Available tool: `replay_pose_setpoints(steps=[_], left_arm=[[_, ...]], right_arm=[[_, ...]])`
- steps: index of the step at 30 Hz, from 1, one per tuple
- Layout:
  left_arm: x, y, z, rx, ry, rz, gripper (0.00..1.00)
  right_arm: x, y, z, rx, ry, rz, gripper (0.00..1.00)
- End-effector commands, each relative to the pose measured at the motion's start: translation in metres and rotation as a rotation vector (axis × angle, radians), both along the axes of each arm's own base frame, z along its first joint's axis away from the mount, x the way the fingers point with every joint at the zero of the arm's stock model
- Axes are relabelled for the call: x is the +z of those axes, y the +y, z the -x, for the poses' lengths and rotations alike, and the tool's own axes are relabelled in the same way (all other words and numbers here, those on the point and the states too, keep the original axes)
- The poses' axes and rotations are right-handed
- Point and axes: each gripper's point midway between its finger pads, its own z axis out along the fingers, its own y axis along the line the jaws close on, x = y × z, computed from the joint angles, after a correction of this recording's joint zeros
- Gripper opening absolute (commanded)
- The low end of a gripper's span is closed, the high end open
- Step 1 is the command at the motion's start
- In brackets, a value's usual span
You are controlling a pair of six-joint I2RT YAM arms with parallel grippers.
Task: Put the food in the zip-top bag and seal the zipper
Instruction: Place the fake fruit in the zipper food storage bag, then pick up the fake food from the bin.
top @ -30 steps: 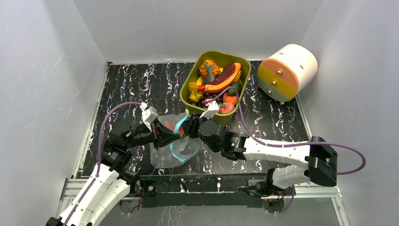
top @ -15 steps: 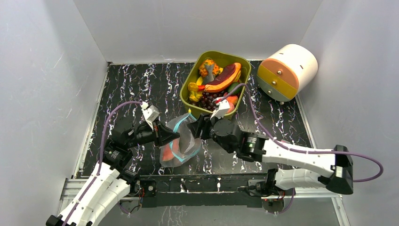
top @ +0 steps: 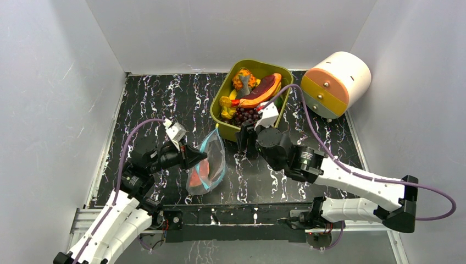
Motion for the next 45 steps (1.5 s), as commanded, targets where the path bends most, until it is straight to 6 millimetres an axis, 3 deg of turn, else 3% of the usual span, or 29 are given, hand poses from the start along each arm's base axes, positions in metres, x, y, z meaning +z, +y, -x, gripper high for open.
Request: replay_pose_setpoints(steps=[1,4,12,20,24,28,35,38,45], left_arm=[[0.016,0.008,-0.009,0.061,-0.074,-0.013,0.00],[0.014,0.013,-0.013,0.092,-0.080,-0.040,0.00],[0.019,0.017,-0.013,0.114,-0.111,-0.041,0.00],[0.020,0.015,-0.010,0.092,-0.119,-0.037,0.00],[0.020,0.015,-0.009,0.087,-0.123,-0.039,0.00],[0.021,0.014,-0.007,0.076,-0.121,-0.037,0.00],[0.023,0.015,-0.006,0.077,-0.131,-0.032,0.00],[0.022,0.013,-0.005,0.064,-0.130,-0.029,0.00],[0.024,0.013,-0.003,0.053,-0.140,-0.028,0.00]], right_arm=[[-0.005,-0.027,-0.037,-0.150,-0.006,0.100,0.50],[-0.013,-0.040,-0.060,-0.205,0.021,0.145,0.49],[-0.014,-0.061,-0.111,-0.328,0.002,0.161,0.47],[0.006,-0.037,-0.143,-0.172,-0.225,0.341,0.50],[0.001,-0.032,-0.159,-0.118,-0.299,0.532,0.48],[-0.015,-0.027,-0.169,-0.041,-0.355,0.668,0.49],[-0.041,-0.045,-0.196,-0.024,-0.318,0.757,0.52],[-0.055,-0.053,-0.206,0.040,-0.399,0.887,0.60],[-0.087,-0.074,-0.226,0.141,-0.421,1.151,0.62]])
